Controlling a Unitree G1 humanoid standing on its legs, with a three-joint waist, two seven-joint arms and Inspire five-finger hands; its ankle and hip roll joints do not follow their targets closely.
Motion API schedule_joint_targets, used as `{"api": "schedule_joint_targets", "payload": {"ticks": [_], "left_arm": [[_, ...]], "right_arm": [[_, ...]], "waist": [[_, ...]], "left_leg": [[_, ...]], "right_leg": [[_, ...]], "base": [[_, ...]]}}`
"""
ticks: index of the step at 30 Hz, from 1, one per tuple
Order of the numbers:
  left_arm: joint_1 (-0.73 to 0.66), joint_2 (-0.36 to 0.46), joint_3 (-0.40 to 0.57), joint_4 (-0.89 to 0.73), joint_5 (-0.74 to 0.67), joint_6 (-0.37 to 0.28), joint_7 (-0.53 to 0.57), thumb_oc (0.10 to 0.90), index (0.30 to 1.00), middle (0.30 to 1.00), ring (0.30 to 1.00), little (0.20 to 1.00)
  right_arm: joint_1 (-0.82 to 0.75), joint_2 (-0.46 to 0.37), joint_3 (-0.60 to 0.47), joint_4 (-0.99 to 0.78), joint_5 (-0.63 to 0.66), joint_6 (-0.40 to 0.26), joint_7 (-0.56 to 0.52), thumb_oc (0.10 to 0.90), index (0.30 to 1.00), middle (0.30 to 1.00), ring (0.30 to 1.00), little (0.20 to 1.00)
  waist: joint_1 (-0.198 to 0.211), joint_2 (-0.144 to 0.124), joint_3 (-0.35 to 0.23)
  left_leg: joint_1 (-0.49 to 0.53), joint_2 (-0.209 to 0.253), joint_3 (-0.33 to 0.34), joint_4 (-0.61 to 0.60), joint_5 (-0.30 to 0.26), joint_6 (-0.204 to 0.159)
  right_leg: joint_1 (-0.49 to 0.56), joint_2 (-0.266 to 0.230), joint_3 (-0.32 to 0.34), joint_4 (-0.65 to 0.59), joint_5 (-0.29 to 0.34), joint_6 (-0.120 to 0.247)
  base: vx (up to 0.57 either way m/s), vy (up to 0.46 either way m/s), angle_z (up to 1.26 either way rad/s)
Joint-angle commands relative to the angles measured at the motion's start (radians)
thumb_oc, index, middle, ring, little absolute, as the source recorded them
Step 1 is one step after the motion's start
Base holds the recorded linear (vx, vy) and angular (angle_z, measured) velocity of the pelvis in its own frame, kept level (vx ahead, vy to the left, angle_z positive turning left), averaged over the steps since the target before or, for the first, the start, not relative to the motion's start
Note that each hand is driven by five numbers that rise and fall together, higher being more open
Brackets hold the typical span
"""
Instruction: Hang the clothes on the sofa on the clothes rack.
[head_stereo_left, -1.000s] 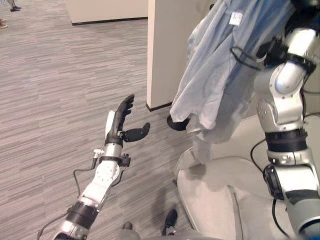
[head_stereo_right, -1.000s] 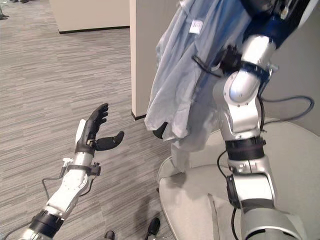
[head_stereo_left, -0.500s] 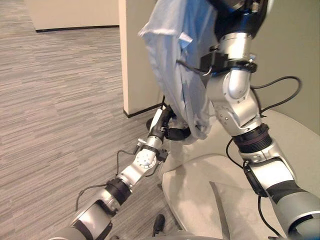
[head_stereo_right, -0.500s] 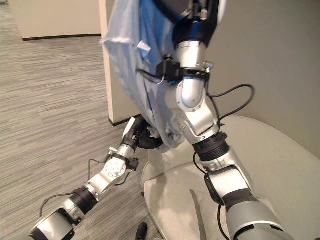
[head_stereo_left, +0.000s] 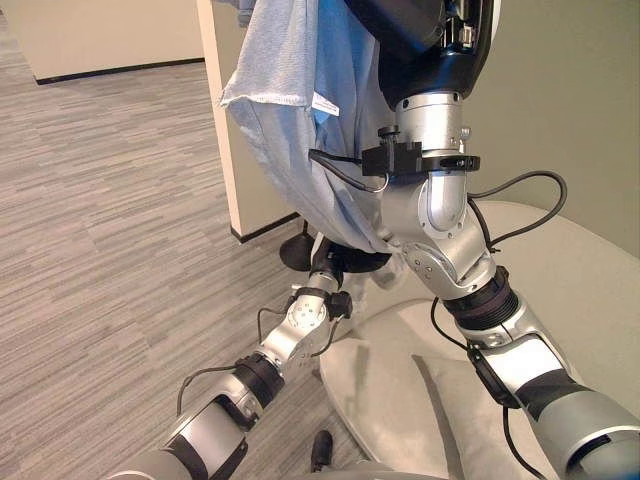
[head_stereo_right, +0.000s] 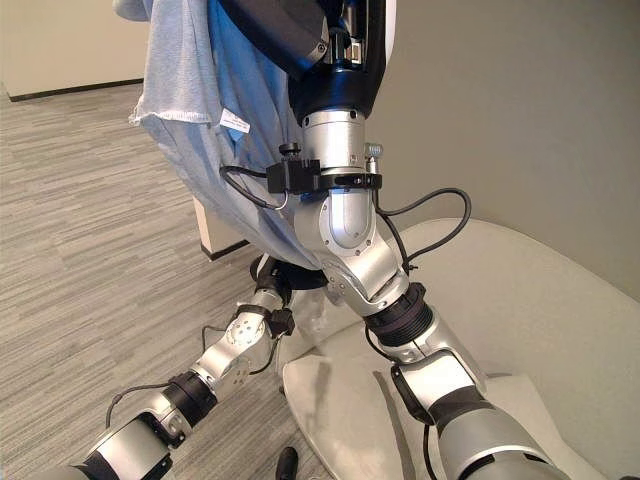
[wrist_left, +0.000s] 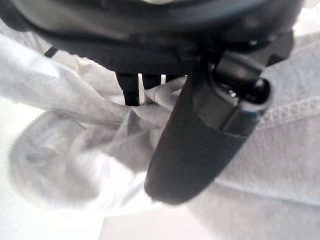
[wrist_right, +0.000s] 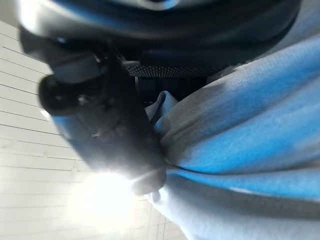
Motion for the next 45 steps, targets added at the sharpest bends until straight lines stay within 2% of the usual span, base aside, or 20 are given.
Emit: {"api": "schedule_joint_targets", "payload": {"ticks": [1,7,11,13,19,23,25,28,30,31,32,34,35,38,39,40,42,43,44,45], "left_arm": [[-0.027,0.008,0.065,-0.106,0.015,-0.083,-0.006,0.4,0.3,0.3,0.3,0.3],[0.186,0.152,0.256,-0.312,0.092,-0.103,0.026,0.4,0.3,0.3,0.3,0.3],[0.322,0.22,0.422,-0.421,0.163,-0.139,0.059,0.4,0.3,0.3,0.3,0.3],[0.367,0.233,0.498,-0.465,0.174,-0.157,0.08,0.4,0.3,0.3,0.3,0.3],[0.366,0.264,0.662,-0.522,0.286,-0.214,0.187,0.4,0.3,0.3,0.3,0.3],[0.353,0.275,0.693,-0.535,0.385,-0.223,0.252,0.4,0.3,0.3,0.3,0.3],[0.385,0.278,0.691,-0.545,0.473,-0.214,0.259,0.4,0.3,0.3,0.3,0.3],[0.414,0.321,0.655,-0.541,0.554,-0.197,0.264,0.4,0.3,0.3,0.3,0.3],[0.447,0.361,0.657,-0.557,0.584,-0.19,0.255,0.4,0.3,0.3,0.3,0.3],[0.477,0.367,0.665,-0.575,0.573,-0.192,0.253,0.4,0.3,0.3,0.3,0.3],[0.498,0.373,0.662,-0.591,0.576,-0.19,0.244,0.4,0.3,0.3,0.3,0.3],[0.546,0.376,0.659,-0.607,0.563,-0.188,0.209,0.4,0.3,0.3,0.3,0.3],[0.591,0.369,0.647,-0.633,0.524,-0.192,0.167,0.4,0.3,0.3,0.3,0.3],[0.624,0.368,0.642,-0.65,0.504,-0.184,0.141,0.4,0.3,0.3,0.3,0.3],[0.651,0.37,0.646,-0.663,0.495,-0.178,0.126,0.4,0.3,0.3,0.3,0.3],[0.675,0.366,0.647,-0.675,0.466,-0.17,0.095,0.4,0.3,0.3,0.3,0.3],[0.679,0.359,0.635,-0.67,0.464,-0.167,0.082,0.4,0.3,0.3,0.3,0.3],[0.678,0.358,0.634,-0.67,0.464,-0.168,0.082,0.4,0.3,0.3,0.3,0.3],[0.659,0.349,0.615,-0.655,0.465,-0.164,0.077,0.4,0.3,0.3,0.3,0.3],[0.649,0.344,0.6,-0.651,0.458,-0.163,0.067,0.4,0.3,0.3,0.3,0.3]], "right_arm": [[-0.027,-0.028,-0.135,-0.064,-0.019,-0.076,0.006,0.4,0.3,0.3,0.3,0.3],[0.073,-0.074,-0.205,-0.094,-0.014,-0.099,0.041,0.4,0.3,0.3,0.3,0.3],[0.145,-0.106,-0.246,-0.1,-0.016,-0.1,0.084,0.4,0.3,0.3,0.3,0.3],[0.202,-0.119,-0.275,-0.108,-0.01,-0.098,0.101,0.4,0.3,0.3,0.3,0.3],[0.447,-0.163,-0.38,-0.167,-0.039,-0.095,0.166,0.4,0.3,0.3,0.3,0.3],[0.569,-0.163,-0.419,-0.21,-0.08,-0.09,0.187,0.4,0.3,0.3,0.3,0.3],[0.735,-0.141,-0.483,-0.28,-0.118,-0.084,0.246,0.4,0.3,0.3,0.3,0.3],[0.896,-0.07,-0.531,-0.328,-0.145,-0.081,0.27,0.4,0.3,0.3,0.3,0.3],[0.938,-0.013,-0.522,-0.313,-0.121,-0.082,0.281,0.4,0.3,0.3,0.3,0.3],[0.952,0.011,-0.503,-0.307,-0.102,-0.082,0.289,0.4,0.3,0.3,0.3,0.3],[0.963,0.021,-0.494,-0.294,-0.093,-0.088,0.288,0.4,0.3,0.3,0.3,0.3],[1.014,0.023,-0.501,-0.294,-0.094,-0.084,0.295,0.4,0.3,0.3,0.3,0.3],[1.076,0.012,-0.536,-0.311,-0.084,-0.08,0.312,0.4,0.3,0.3,0.3,0.3],[1.098,0.006,-0.543,-0.311,-0.067,-0.083,0.324,0.4,0.3,0.3,0.3,0.3],[1.112,0.001,-0.548,-0.312,-0.054,-0.079,0.331,0.4,0.3,0.3,0.3,0.3],[1.126,-0.008,-0.549,-0.306,-0.039,-0.07,0.345,0.4,0.3,0.3,0.3,0.3],[1.133,-0.023,-0.556,-0.308,-0.042,-0.075,0.347,0.4,0.3,0.3,0.3,0.3],[1.133,-0.023,-0.557,-0.309,-0.042,-0.075,0.347,0.4,0.3,0.3,0.3,0.3],[1.138,-0.028,-0.571,-0.316,-0.049,-0.082,0.334,0.4,0.3,0.3,0.3,0.3],[1.141,-0.028,-0.576,-0.319,-0.056,-0.083,0.323,0.4,0.3,0.3,0.3,0.3]], "waist": [[0.049,-0.014,-0.073],[0.09,-0.001,-0.033],[0.129,0.0,0.019],[0.138,0.007,0.031],[0.137,-0.001,0.057],[0.148,0.005,0.061],[0.13,0.023,0.041],[0.125,-0.016,0.041],[0.134,-0.017,0.054],[0.142,-0.016,0.061],[0.148,-0.006,0.069],[0.135,-0.002,0.076],[0.125,-0.002,0.08],[0.127,-0.003,0.077],[0.125,-0.004,0.078],[0.11,-0.004,0.089],[0.081,-0.001,0.101],[0.081,-0.001,0.101],[0.046,0.005,0.112],[0.025,0.008,0.117]], "left_leg": [[-0.032,0.07,-0.016,-0.039,0.048,-0.032],[-0.014,0.073,-0.017,-0.022,0.046,-0.005],[-0.111,0.049,-0.056,0.139,-0.014,0.015],[-0.133,0.053,-0.064,0.14,-0.017,0.015],[-0.213,0.182,-0.058,-0.017,0.133,-0.041],[-0.255,0.216,-0.075,-0.013,0.153,-0.063],[-0.274,0.159,-0.094,0.079,0.074,-0.066],[-0.317,0.043,-0.095,0.171,-0.002,-0.004],[-0.304,0.006,-0.072,0.172,-0.02,0.035],[-0.287,-0.013,-0.051,0.172,-0.03,0.06],[-0.277,-0.02,-0.036,0.176,-0.039,0.075],[-0.248,-0.052,-0.045,0.166,-0.047,0.096],[-0.233,-0.078,-0.048,0.159,-0.049,0.115],[-0.219,-0.083,-0.037,0.151,-0.051,0.119],[-0.204,-0.088,-0.027,0.141,-0.049,0.124],[-0.169,-0.102,-0.017,0.105,-0.041,0.128],[-0.134,-0.13,-0.025,0.064,-0.031,0.132],[-0.136,-0.131,-0.024,0.061,-0.024,0.133],[-0.088,-0.153,-0.039,0.02,-0.03,0.134],[-0.069,-0.169,-0.052,-0.003,-0.025,0.138]], "right_leg": [[0.165,-0.077,0.069,0.006,-0.13,0.142],[0.167,-0.078,0.099,0.006,-0.136,0.139],[0.17,-0.105,0.117,0.006,-0.13,0.138],[0.171,-0.115,0.108,0.007,-0.131,0.146],[0.157,-0.205,0.056,0.026,-0.149,0.204],[0.16,-0.258,0.07,0.043,-0.161,0.229],[0.181,-0.342,0.051,0.055,-0.113,0.257],[0.155,-0.465,0.024,0.113,0.035,0.271],[0.123,-0.525,-0.031,0.174,0.128,0.261],[0.119,-0.563,-0.082,0.206,0.147,0.255],[0.122,-0.563,-0.123,0.243,0.129,0.243],[0.097,-0.505,-0.094,0.318,0.064,0.212],[0.063,-0.407,-0.065,0.36,-0.04,0.183],[0.051,-0.364,-0.077,0.367,-0.083,0.17],[0.045,-0.33,-0.09,0.358,-0.103,0.163],[-0.007,-0.239,-0.072,0.336,-0.13,0.158],[-0.062,-0.157,-0.027,0.302,-0.131,0.158],[-0.063,-0.157,-0.027,0.297,-0.125,0.157],[-0.114,-0.09,0.029,0.246,-0.111,0.164],[-0.127,-0.072,0.046,0.2,-0.084,0.168]], "base": [[0.03,-0.007,0.0],[0.02,0.025,-0.05],[-0.04,0.088,-0.11],[-0.03,0.175,0.09],[0.01,0.358,0.58],[0.12,0.501,0.32],[0.19,0.686,-0.28],[0.14,0.54,0.37],[0.05,0.528,0.56],[0.04,0.573,0.31],[0.07,0.534,-0.09],[0.16,0.512,-0.16],[0.15,0.374,-0.08],[0.08,0.194,0.04],[0.11,0.19,-0.1],[0.13,0.266,-0.22],[0.1,0.189,-0.32],[0.18,0.148,-0.12],[0.2,0.143,0.02],[0.3,0.169,0.15]]}}
